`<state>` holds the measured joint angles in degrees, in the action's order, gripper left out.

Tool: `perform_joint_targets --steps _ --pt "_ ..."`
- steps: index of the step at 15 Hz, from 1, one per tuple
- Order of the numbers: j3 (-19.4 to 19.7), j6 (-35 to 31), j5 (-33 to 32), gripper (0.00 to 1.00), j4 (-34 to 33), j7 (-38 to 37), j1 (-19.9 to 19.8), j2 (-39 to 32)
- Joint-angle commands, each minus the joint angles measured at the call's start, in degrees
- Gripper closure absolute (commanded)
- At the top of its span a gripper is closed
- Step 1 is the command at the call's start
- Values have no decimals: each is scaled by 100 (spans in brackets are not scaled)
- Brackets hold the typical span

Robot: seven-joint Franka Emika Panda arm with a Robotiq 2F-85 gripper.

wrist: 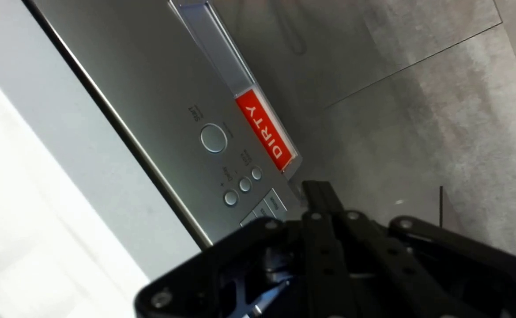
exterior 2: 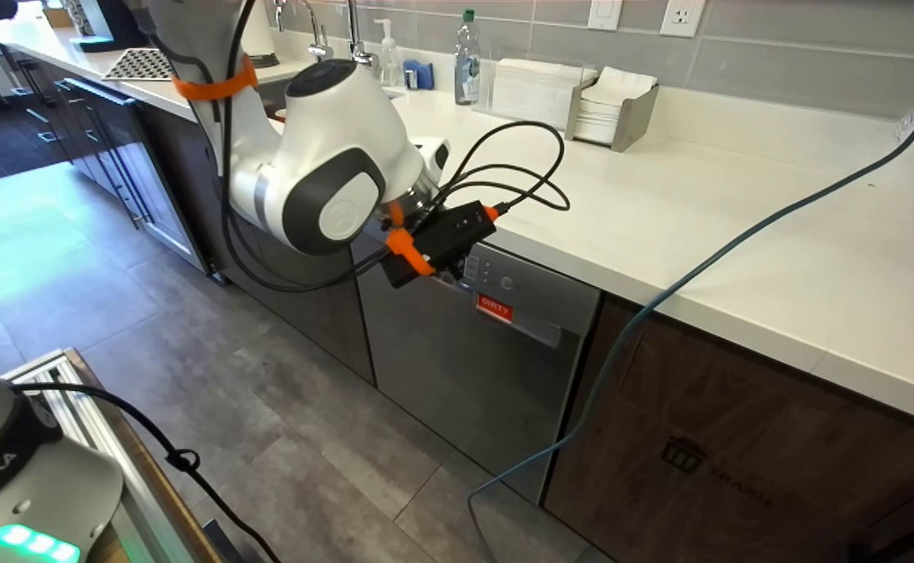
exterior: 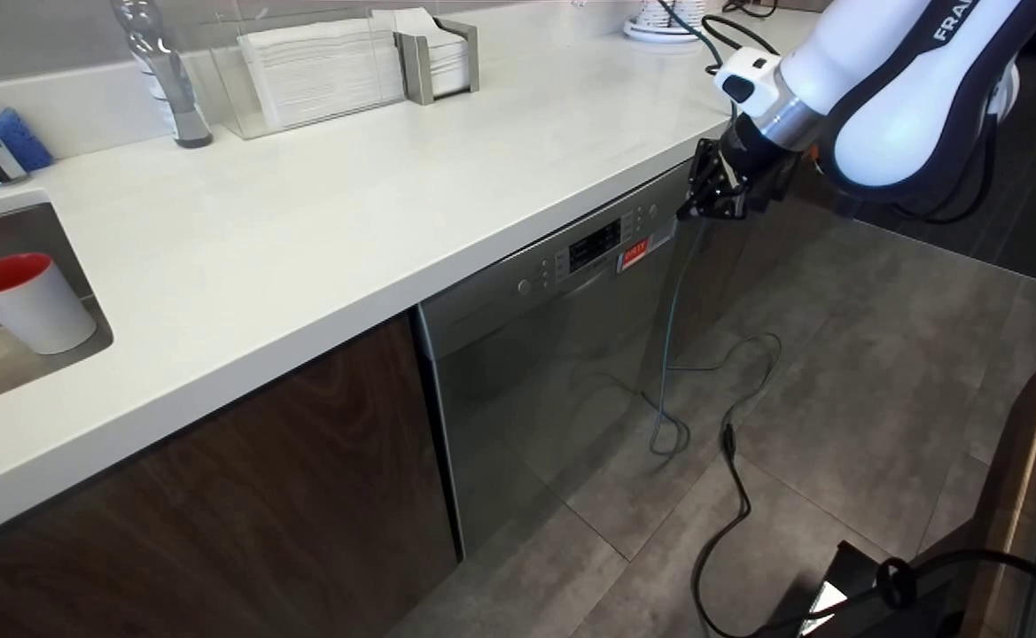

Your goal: Press a button on the right side of the dish washer

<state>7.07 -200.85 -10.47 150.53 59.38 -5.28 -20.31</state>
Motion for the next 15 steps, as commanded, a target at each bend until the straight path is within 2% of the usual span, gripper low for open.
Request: perform_joint_targets --steps 1,15 --pt "94 -167 -128 100 -314 -413 39 -365" --pt "71 -391 -338 100 -803 -1246 21 -766"
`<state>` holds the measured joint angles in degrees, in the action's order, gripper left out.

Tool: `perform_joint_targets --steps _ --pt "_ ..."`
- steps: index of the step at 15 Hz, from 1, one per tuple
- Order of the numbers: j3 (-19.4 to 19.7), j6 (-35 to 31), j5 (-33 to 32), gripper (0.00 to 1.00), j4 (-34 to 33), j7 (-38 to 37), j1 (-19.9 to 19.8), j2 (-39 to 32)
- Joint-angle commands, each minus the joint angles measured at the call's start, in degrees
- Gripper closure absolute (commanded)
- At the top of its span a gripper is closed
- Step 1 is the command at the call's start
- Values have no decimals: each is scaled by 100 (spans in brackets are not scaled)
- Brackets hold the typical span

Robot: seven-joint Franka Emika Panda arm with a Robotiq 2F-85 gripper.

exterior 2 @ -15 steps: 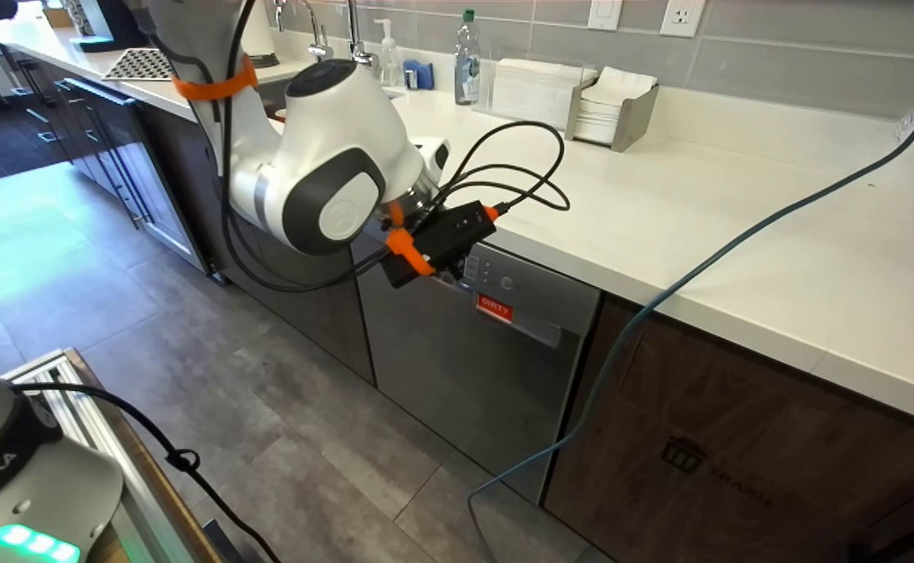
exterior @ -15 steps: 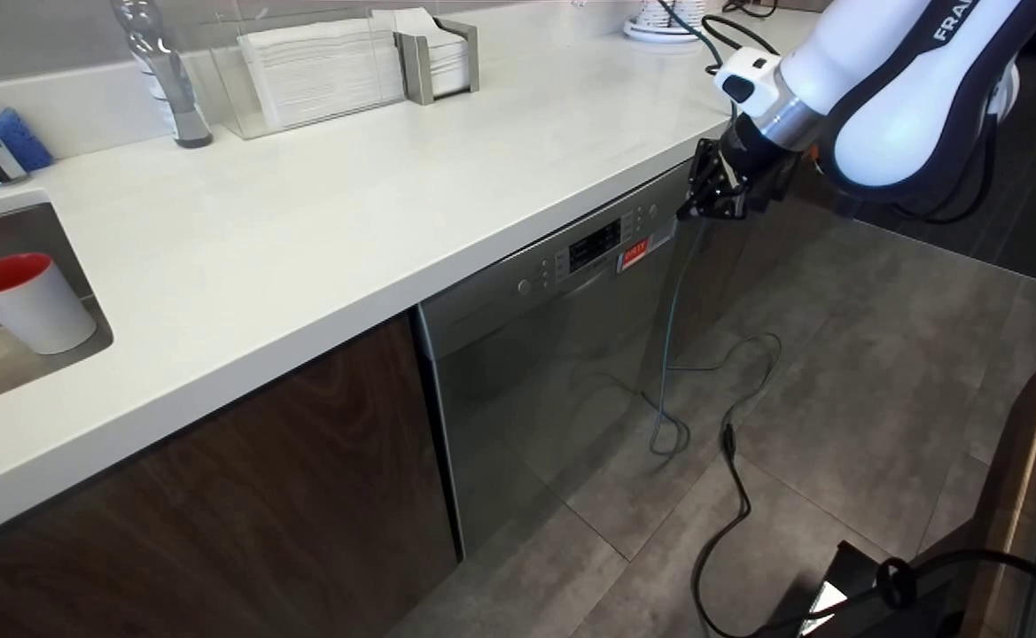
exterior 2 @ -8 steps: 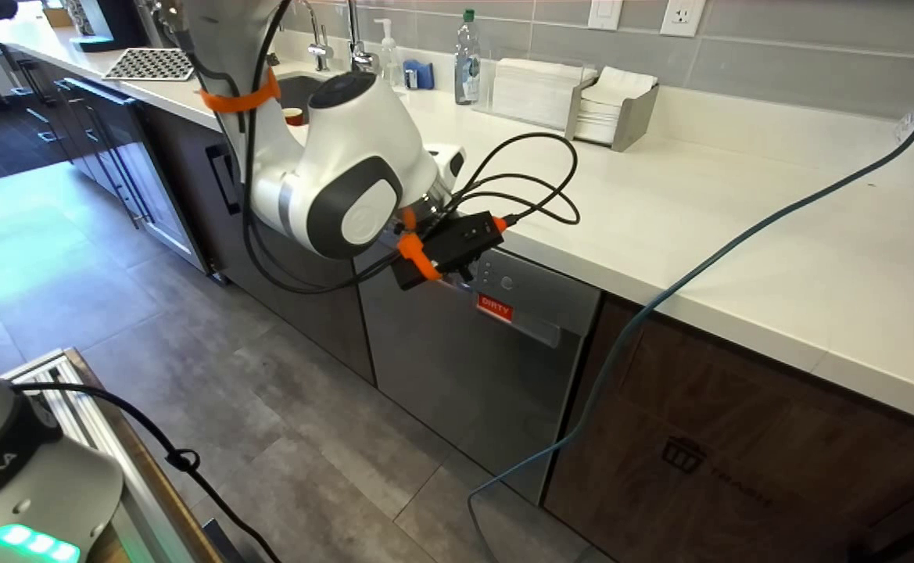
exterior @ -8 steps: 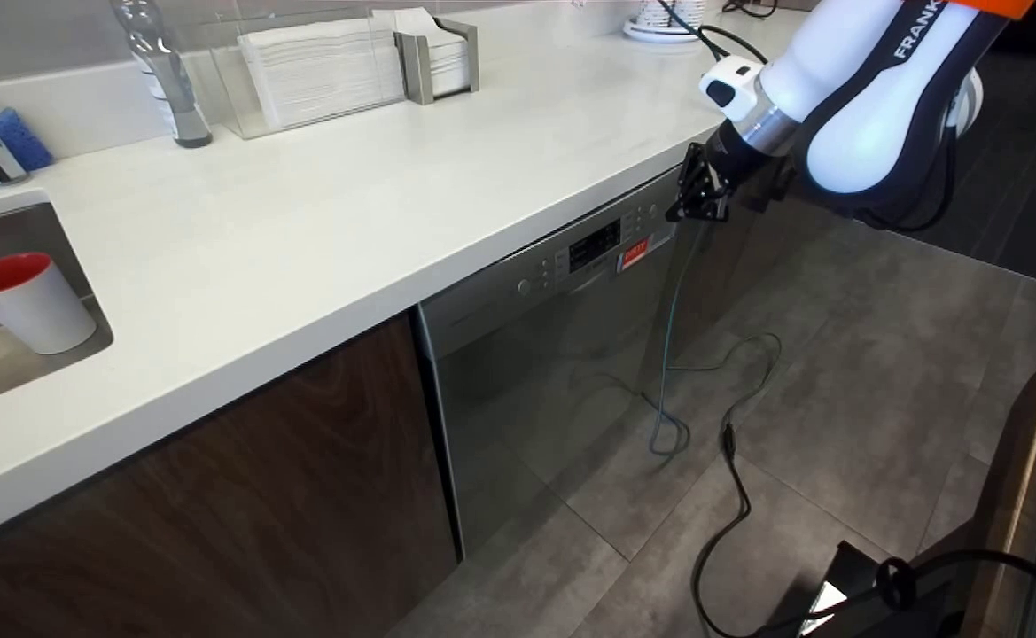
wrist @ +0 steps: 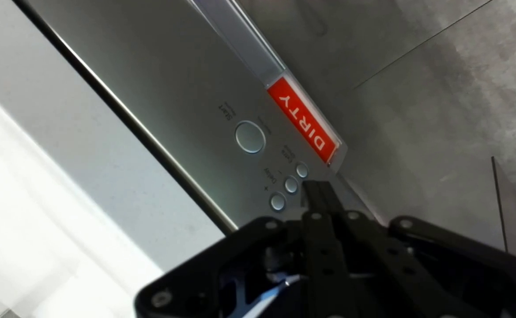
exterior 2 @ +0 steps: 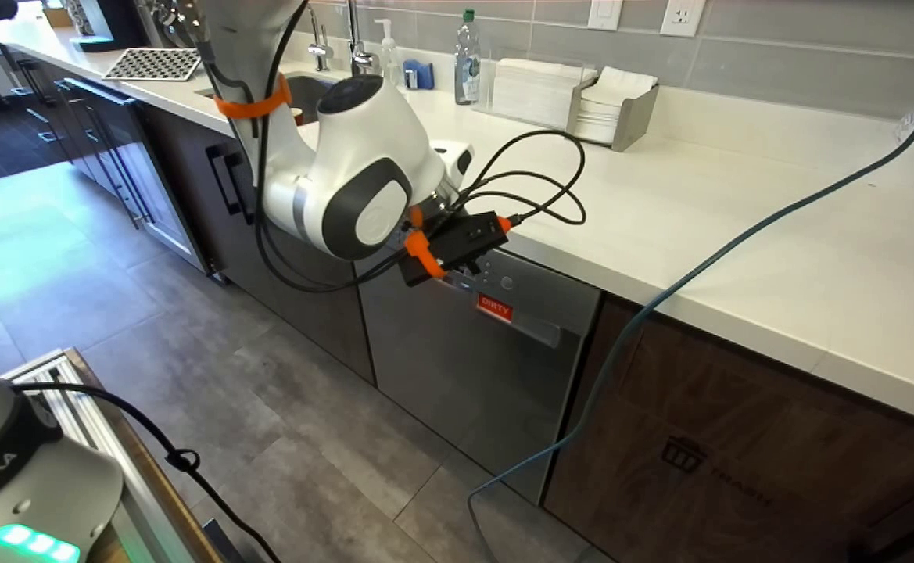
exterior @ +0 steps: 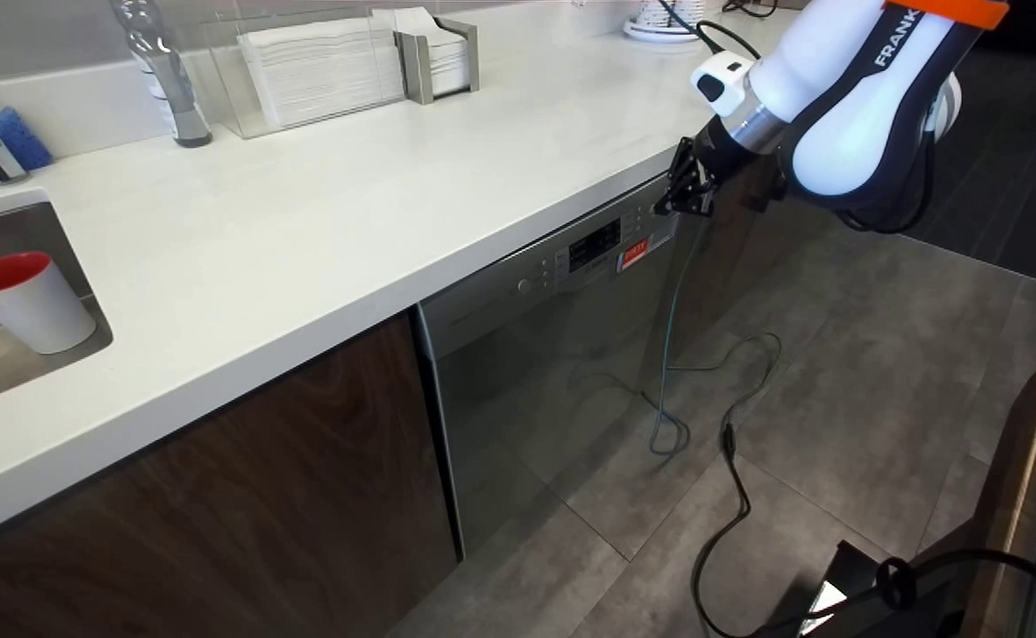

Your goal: Press a button on the right side of the dish washer

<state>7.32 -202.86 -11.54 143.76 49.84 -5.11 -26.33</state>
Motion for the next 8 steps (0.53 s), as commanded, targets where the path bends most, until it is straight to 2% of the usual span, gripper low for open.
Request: perform_joint_targets --steps 1,8 --pt "62 -194 -244 100 -145 -322 12 -186" --pt "83 -216 -330 100 -213 -548 -7 -240"
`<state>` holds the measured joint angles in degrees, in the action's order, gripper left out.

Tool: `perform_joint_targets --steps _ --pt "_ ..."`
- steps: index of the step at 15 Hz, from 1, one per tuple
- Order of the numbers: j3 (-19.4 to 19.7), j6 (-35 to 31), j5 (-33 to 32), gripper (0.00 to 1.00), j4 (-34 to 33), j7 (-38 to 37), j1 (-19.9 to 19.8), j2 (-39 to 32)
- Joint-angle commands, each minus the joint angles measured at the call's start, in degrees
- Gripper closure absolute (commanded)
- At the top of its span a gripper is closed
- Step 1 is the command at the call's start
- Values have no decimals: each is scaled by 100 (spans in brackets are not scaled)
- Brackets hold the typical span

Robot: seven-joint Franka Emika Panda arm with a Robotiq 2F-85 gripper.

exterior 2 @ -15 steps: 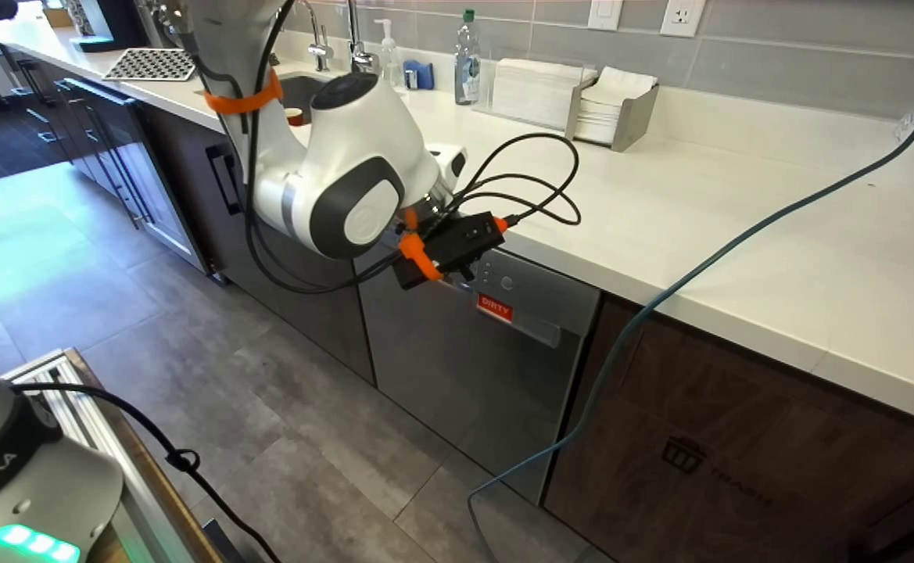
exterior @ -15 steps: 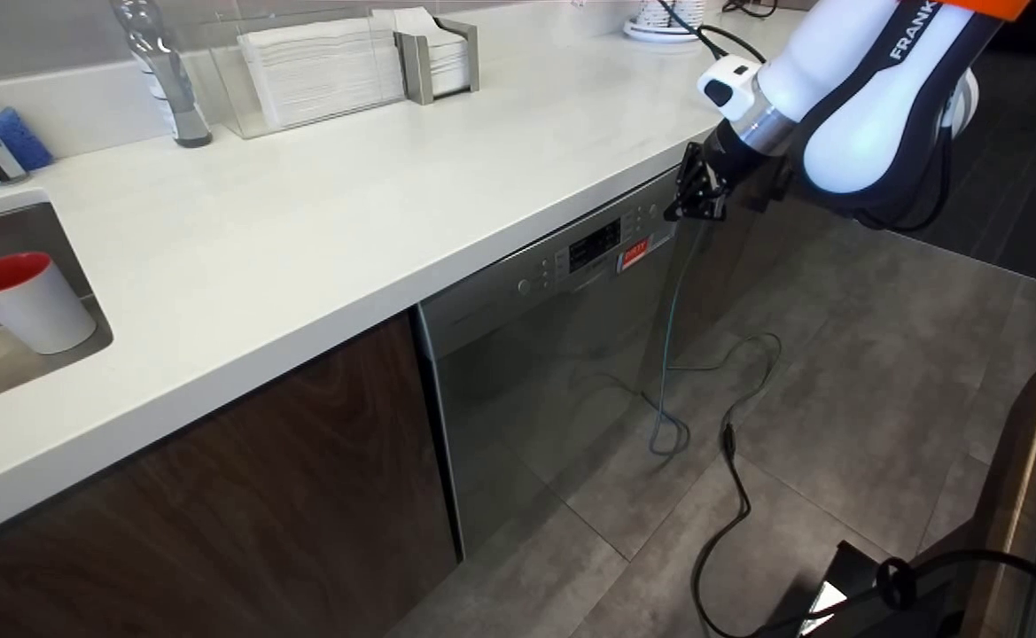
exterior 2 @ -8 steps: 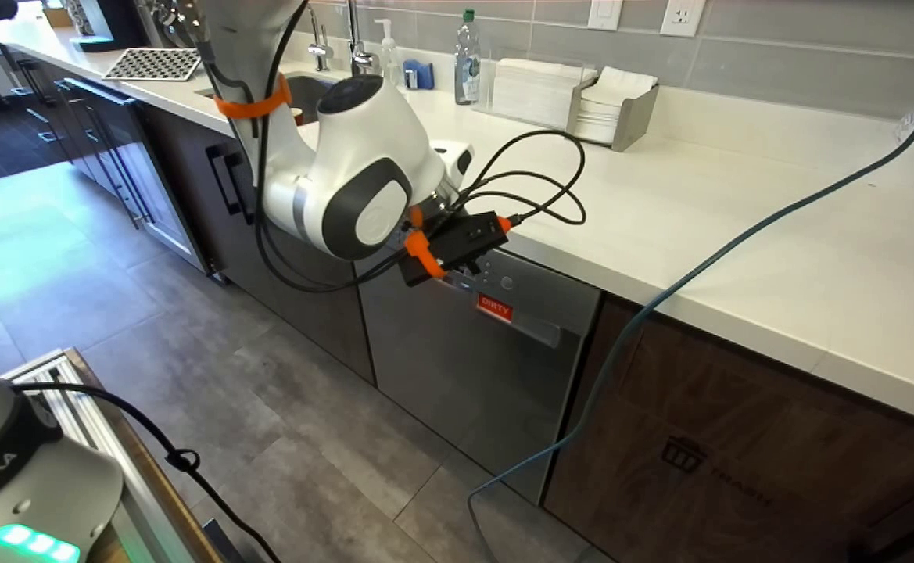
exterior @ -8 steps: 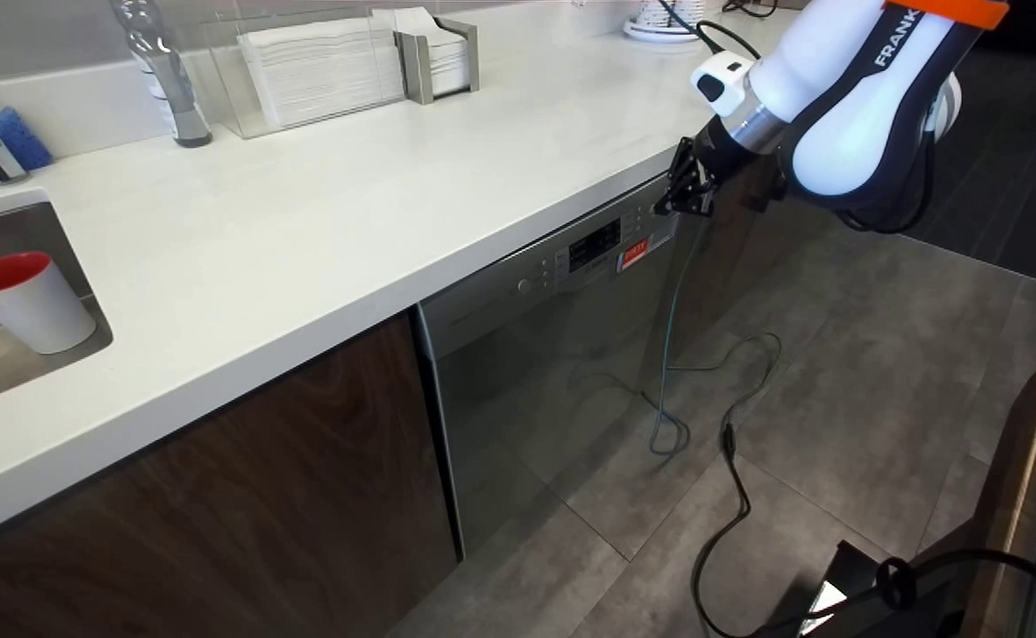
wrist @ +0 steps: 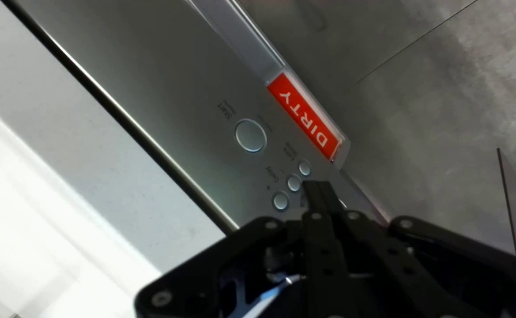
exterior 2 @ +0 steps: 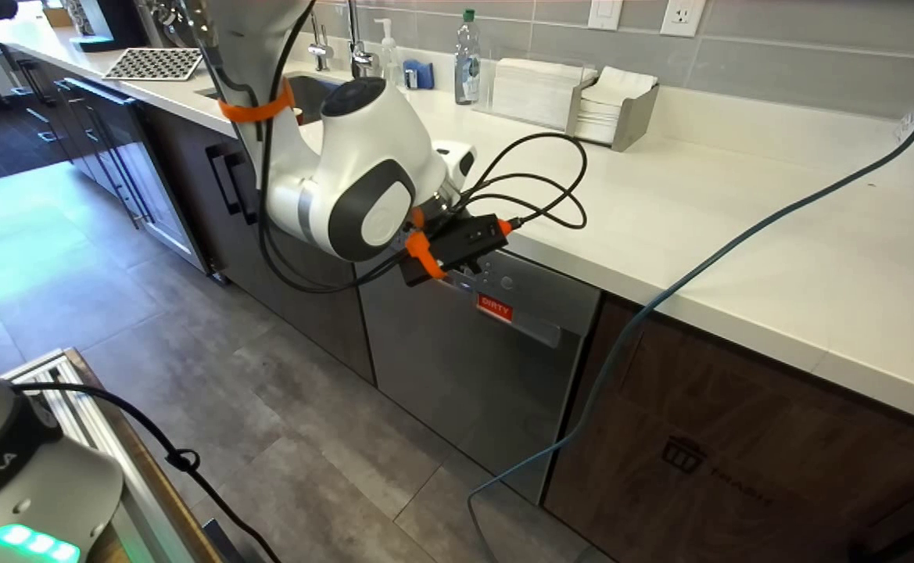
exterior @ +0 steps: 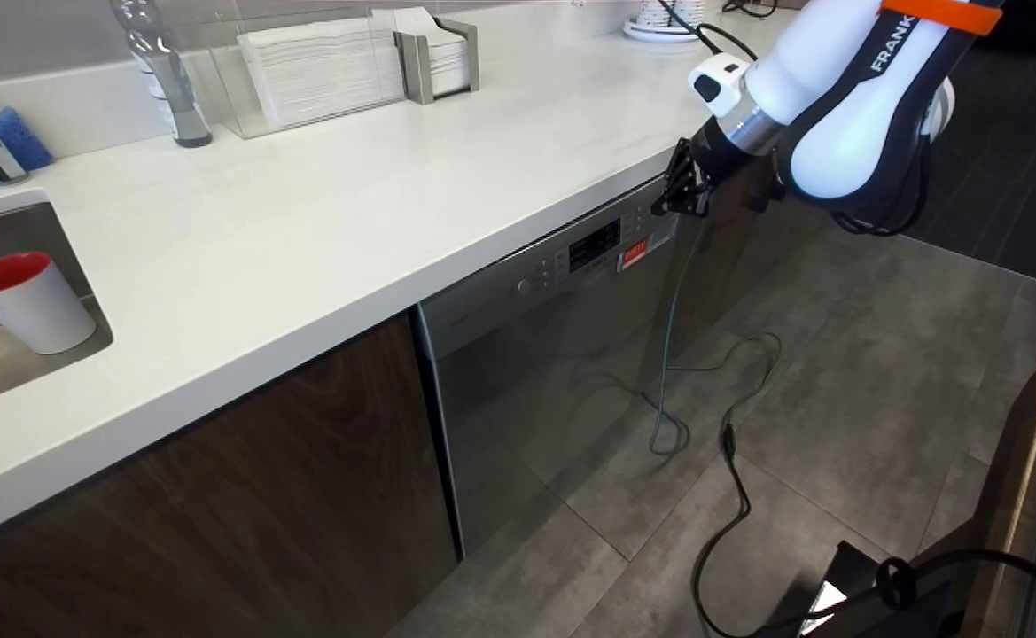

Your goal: Press a button on the right side of the dish washer

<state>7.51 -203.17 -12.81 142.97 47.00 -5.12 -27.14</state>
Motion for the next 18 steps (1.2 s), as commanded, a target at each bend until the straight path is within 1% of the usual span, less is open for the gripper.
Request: perform_joint_targets --steps 1,3,4,11,12,18 --pt "82 -185 -197 100 -145 -279 8 -168" --pt "7 -172 -332 100 -164 -314 -66 -179" --pt "144 3 -235 99 -45 -268 89 -28" --pt "134 3 -323 99 -89 -325 79 -66" --pt "180 -29 -271 100 -90 -320 105 -80" --pt "172 -104 -372 100 -56 -373 -12 -59"
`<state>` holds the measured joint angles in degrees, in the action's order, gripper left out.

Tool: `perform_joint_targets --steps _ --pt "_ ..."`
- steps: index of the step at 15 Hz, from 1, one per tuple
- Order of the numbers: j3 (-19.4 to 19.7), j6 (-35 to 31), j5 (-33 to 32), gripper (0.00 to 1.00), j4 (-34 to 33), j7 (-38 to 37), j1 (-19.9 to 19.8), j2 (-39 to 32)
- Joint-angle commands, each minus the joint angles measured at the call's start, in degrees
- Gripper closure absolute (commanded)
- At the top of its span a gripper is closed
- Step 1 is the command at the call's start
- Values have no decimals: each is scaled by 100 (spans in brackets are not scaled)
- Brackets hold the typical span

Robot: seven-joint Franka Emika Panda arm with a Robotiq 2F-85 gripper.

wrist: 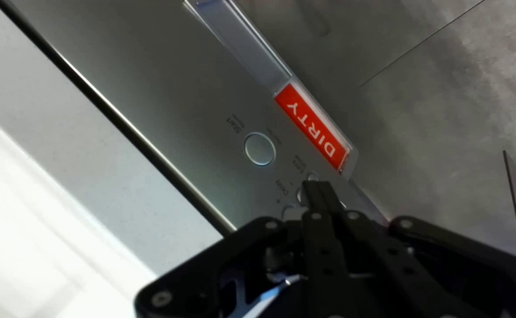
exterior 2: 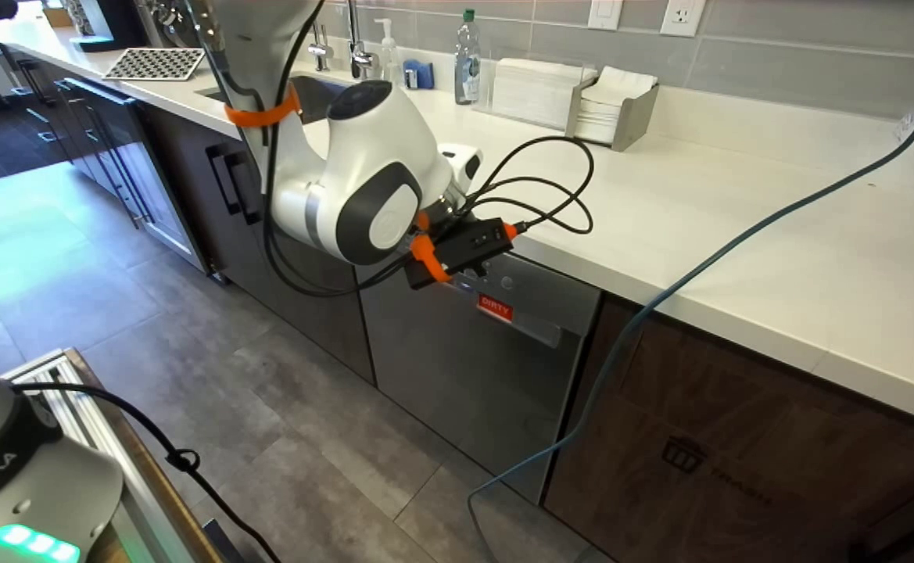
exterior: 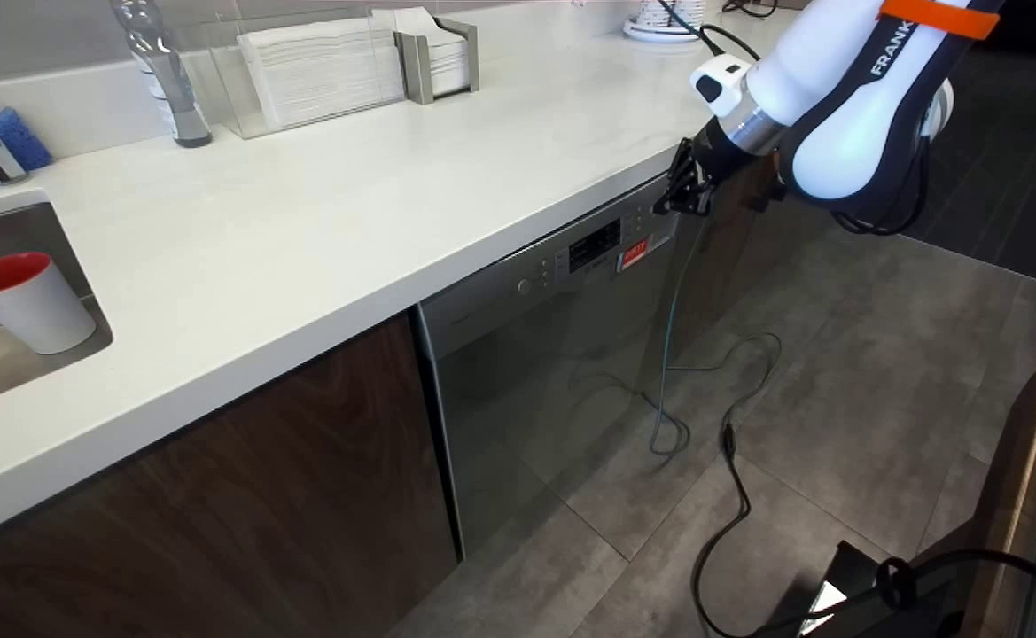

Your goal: Press a button on the right side of the dish washer

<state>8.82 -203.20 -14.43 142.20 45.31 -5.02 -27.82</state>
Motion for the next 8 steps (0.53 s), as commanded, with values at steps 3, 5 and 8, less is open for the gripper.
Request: perform_joint_targets --steps 3,5,8 --pt "-37 -113 -307 100 43 -324 -106 15" --pt "-61 -157 -383 100 29 -396 -134 -7" --pt "-62 -200 -470 100 10 -504 -149 -25"
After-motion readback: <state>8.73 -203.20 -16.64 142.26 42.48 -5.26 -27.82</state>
